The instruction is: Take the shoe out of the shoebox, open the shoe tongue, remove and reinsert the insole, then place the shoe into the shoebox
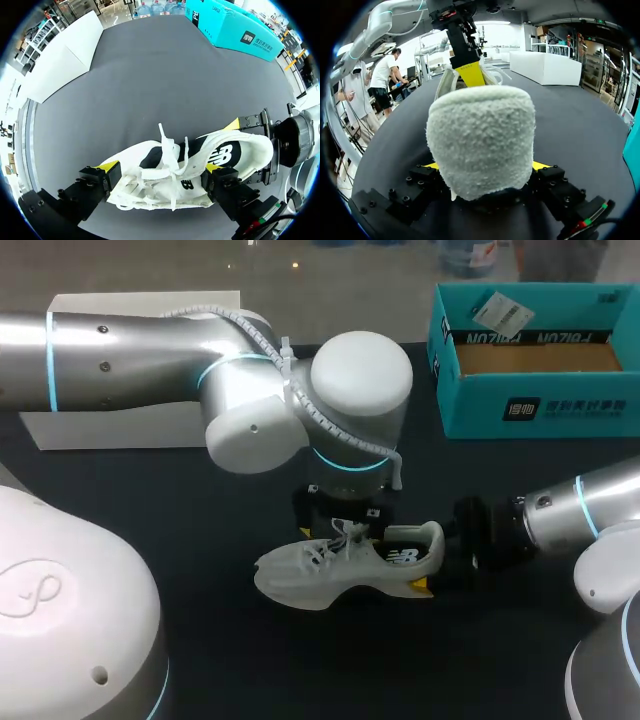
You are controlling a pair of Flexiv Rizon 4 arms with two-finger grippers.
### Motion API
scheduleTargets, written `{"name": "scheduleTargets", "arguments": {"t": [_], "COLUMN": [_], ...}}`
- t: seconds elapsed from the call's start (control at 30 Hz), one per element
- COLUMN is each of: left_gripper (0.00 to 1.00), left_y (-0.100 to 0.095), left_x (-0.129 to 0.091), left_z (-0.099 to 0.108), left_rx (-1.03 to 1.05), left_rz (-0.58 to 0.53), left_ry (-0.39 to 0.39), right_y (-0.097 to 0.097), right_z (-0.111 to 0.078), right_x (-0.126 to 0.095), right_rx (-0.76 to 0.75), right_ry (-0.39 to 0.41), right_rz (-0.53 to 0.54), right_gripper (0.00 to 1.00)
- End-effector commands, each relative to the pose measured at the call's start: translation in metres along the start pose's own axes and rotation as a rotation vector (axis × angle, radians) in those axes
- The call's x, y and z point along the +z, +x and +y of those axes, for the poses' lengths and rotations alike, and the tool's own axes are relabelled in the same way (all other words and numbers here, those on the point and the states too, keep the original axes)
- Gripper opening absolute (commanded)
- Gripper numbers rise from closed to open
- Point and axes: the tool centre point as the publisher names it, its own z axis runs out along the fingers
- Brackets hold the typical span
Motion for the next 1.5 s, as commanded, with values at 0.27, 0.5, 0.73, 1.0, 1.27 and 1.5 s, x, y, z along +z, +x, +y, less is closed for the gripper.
{"name": "scheduleTargets", "arguments": {"t": [0.27,0.5,0.73,1.0,1.27,1.5], "left_gripper": [0.3,0.26,0.29,0.51,0.39,0.99], "left_y": [-0.001,0.005,0.01,0.022,0.025,0.035], "left_x": [-0.021,-0.037,-0.043,-0.045,-0.046,-0.045], "left_z": [0.009,0.012,0.014,0.02,0.022,0.018], "left_rx": [0.021,0.044,0.063,0.086,0.086,0.105], "left_rz": [0.111,0.171,0.194,0.206,0.21,0.187], "left_ry": [-0.052,-0.078,-0.094,-0.105,-0.102,-0.072], "right_y": [0.004,0.004,0.004,0.004,0.004,0.004], "right_z": [-0.005,-0.005,-0.005,-0.005,-0.005,-0.005], "right_x": [0.008,0.008,0.008,0.008,0.008,0.008], "right_rx": [0.001,0.001,0.001,0.001,0.001,0.001], "right_ry": [0.006,0.006,0.006,0.006,0.006,0.006], "right_rz": [-0.001,-0.001,-0.001,-0.001,-0.001,-0.001], "right_gripper": [0.0,0.0,0.0,0.0,0.0,0.0]}}
